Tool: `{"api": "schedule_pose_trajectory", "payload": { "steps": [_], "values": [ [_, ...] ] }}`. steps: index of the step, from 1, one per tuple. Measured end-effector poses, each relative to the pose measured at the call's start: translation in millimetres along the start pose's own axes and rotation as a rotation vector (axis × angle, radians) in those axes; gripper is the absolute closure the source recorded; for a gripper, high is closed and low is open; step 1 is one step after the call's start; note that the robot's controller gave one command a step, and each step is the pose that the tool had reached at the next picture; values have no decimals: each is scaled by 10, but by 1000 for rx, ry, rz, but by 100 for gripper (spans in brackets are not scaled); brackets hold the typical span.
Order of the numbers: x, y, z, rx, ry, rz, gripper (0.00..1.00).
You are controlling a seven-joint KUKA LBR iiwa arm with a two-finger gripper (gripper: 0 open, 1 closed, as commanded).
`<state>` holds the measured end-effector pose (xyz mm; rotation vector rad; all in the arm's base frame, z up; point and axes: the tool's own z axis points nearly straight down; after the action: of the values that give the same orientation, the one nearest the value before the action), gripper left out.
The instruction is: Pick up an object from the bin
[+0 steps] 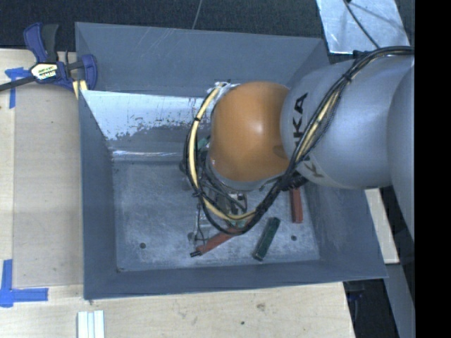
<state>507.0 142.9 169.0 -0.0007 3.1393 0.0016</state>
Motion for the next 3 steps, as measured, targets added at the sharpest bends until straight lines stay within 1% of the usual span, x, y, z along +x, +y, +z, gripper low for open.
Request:
{"api": "schedule_pose_trajectory", "payload": {
  "steps": [1, 2, 3],
  "values": [
    [-1, -2, 0, 0, 0, 1, 0],
    [24, -481, 576, -1, -7, -200, 0],
    [19, -697, 679, 0, 3, -459, 0]
  ]
}}
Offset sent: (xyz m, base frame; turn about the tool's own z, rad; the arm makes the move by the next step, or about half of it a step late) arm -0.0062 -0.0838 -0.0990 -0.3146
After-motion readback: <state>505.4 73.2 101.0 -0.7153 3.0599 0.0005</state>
